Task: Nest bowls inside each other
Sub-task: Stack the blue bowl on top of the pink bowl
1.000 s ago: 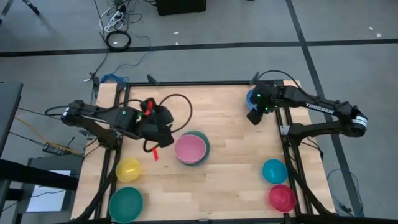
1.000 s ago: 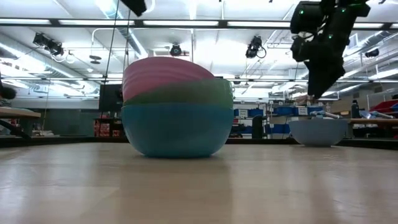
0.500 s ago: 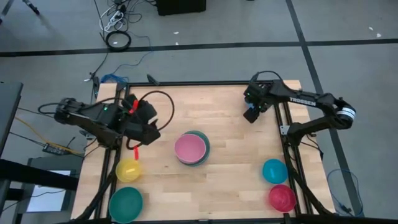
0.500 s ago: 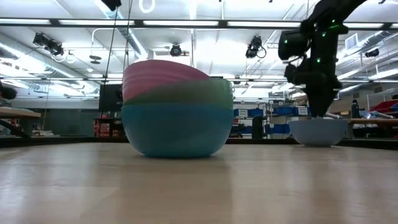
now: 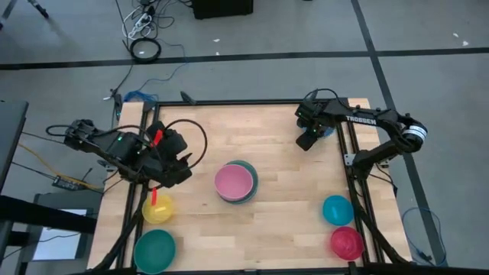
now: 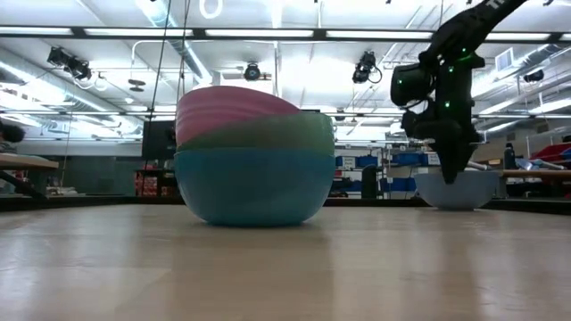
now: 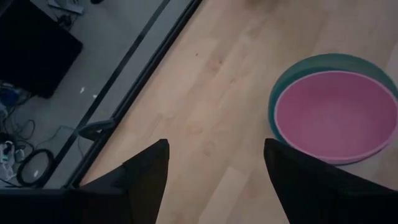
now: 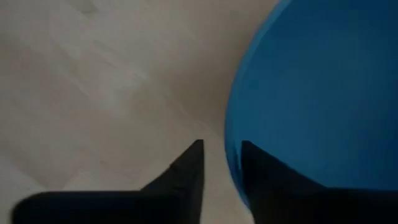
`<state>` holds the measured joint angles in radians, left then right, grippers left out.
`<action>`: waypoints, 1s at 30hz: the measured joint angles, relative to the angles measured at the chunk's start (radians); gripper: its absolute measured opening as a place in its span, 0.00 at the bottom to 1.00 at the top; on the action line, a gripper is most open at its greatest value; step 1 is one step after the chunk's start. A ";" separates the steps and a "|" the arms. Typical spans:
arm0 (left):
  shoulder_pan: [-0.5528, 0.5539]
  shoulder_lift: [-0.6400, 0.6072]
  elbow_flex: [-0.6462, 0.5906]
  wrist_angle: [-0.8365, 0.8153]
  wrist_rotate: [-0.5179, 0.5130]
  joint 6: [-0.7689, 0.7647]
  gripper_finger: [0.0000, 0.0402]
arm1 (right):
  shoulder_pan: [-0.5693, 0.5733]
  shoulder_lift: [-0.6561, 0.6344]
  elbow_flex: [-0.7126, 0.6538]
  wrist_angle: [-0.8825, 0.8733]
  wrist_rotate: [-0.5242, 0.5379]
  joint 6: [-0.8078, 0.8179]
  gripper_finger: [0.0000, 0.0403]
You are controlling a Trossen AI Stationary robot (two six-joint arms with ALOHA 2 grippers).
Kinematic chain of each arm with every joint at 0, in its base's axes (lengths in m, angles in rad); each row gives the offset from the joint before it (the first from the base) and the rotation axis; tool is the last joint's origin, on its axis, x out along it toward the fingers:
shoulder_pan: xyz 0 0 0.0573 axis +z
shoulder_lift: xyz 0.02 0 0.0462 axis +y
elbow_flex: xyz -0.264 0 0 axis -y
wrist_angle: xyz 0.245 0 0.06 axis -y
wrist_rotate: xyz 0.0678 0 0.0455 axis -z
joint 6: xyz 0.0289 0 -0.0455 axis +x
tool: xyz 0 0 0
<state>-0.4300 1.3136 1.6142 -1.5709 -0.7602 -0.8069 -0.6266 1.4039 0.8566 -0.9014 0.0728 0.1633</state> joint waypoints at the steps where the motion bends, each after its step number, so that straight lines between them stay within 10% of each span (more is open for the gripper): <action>1: -0.005 0.000 0.000 0.000 0.000 -0.010 0.67 | 0.000 0.010 0.000 0.001 -0.013 -0.008 0.16; 11: -0.078 -0.039 0.000 0.000 -0.016 -0.100 0.67 | 0.125 -0.005 0.051 0.067 -0.123 -0.045 0.01; 30: -0.087 -0.097 -0.001 -0.001 -0.059 -0.088 0.56 | 0.766 0.118 0.539 0.097 -0.077 0.019 0.00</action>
<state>-0.5168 1.2163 1.6135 -1.5718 -0.8188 -0.8952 0.1396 1.5221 1.3960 -0.8046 -0.0040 0.1827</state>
